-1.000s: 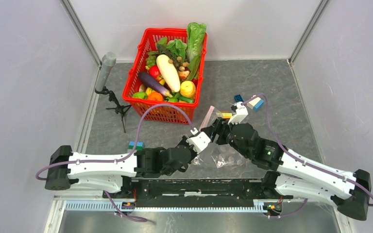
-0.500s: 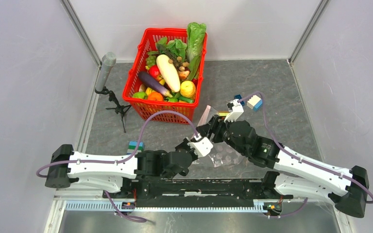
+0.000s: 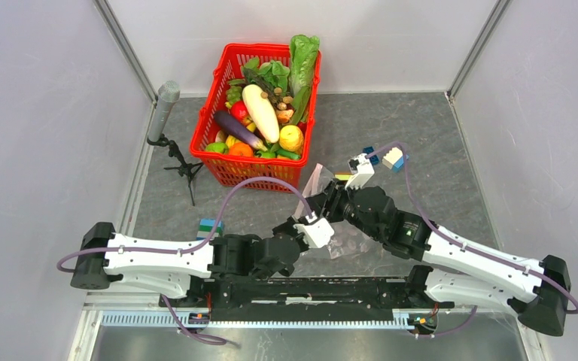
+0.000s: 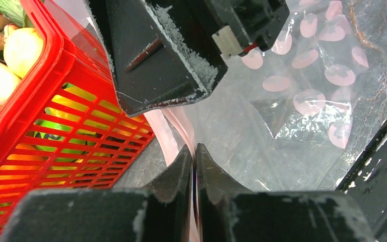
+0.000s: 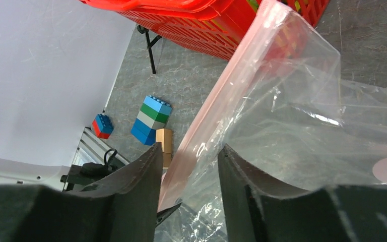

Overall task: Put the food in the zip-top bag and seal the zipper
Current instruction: Pick up the zipper food storage bag at the center of the board, then open the zipper of the food storage bag.

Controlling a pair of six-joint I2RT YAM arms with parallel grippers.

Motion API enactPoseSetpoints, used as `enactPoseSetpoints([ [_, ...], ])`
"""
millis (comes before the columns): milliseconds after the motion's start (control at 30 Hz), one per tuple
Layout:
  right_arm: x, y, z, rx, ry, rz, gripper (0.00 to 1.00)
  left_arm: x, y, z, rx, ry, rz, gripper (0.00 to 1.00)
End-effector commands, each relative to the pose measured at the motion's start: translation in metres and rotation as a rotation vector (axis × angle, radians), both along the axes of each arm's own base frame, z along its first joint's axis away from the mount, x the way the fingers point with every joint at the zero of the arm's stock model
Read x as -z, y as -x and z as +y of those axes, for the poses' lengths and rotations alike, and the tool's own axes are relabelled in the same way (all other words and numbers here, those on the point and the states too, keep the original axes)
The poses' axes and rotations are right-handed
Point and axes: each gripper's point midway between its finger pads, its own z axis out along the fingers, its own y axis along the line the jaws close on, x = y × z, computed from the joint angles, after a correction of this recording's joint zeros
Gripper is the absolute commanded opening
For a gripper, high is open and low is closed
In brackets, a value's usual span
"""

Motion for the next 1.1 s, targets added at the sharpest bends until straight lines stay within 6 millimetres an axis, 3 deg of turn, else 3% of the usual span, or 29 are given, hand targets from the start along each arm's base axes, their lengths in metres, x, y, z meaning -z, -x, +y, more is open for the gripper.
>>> enactPoseSetpoints([
  [0, -0.009, -0.002, 0.001, 0.004, -0.035, -0.025, 0.41, -0.023, 0.0, -0.006, 0.01, 0.011, -0.052, 0.14],
  [67, -0.007, -0.001, -0.002, 0.008, -0.032, -0.028, 0.22, -0.023, -0.001, -0.003, 0.0, 0.006, -0.056, 0.14],
  [133, -0.005, 0.0, -0.007, 0.018, -0.035, -0.031, 0.19, -0.022, -0.002, 0.001, -0.015, 0.008, -0.055, 0.15],
  [267, 0.002, 0.005, -0.018, 0.022, -0.065, -0.058, 0.02, -0.018, -0.001, 0.008, -0.026, 0.042, -0.033, 0.21],
  [300, 0.002, 0.006, -0.019, 0.014, -0.08, -0.071, 0.0, -0.016, 0.001, 0.008, -0.019, 0.059, -0.02, 0.28],
  [433, 0.013, 0.016, -0.023, -0.021, -0.142, -0.102, 0.0, -0.017, 0.009, 0.006, 0.002, 0.149, 0.05, 0.77],
  [567, 0.025, 0.025, -0.027, -0.078, -0.124, -0.147, 0.0, -0.036, 0.015, 0.011, 0.008, 0.33, 0.114, 0.93],
  [633, 0.029, 0.028, -0.031, -0.09, -0.092, -0.163, 0.0, -0.046, 0.016, 0.017, -0.001, 0.395, 0.147, 0.98],
  [733, 0.019, 0.035, -0.033, -0.149, -0.062, -0.222, 0.0, -0.052, 0.015, 0.026, -0.05, 0.431, 0.25, 0.99],
  [900, 0.013, 0.043, -0.039, -0.192, -0.021, -0.251, 0.0, -0.032, 0.017, 0.024, -0.067, 0.504, 0.424, 0.99],
  [1067, 0.007, 0.052, -0.032, -0.252, -0.059, -0.26, 0.0, -0.018, 0.024, 0.004, 0.003, 0.639, 0.638, 0.99],
])
